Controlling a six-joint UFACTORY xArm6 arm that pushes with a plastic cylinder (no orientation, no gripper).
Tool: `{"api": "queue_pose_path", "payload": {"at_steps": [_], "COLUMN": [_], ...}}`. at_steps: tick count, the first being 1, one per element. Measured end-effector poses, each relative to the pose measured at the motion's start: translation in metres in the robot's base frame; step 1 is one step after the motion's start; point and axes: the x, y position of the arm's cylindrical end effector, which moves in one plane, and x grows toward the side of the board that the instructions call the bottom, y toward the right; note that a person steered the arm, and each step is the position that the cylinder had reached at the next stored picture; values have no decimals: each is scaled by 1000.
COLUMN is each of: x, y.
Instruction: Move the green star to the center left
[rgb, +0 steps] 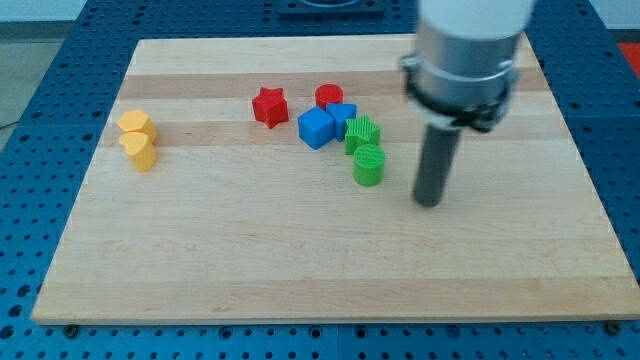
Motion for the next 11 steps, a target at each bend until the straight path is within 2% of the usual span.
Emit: {"api": "queue_pose_path", "payload": {"at_steps": [1,2,3,5,6,7,8,10,11], "x": [-51,-95,-100,-56,-47,-37,-13,-63,-64], "y": [20,3,-37,-127,-136,-120,-129,-214,-202]}}
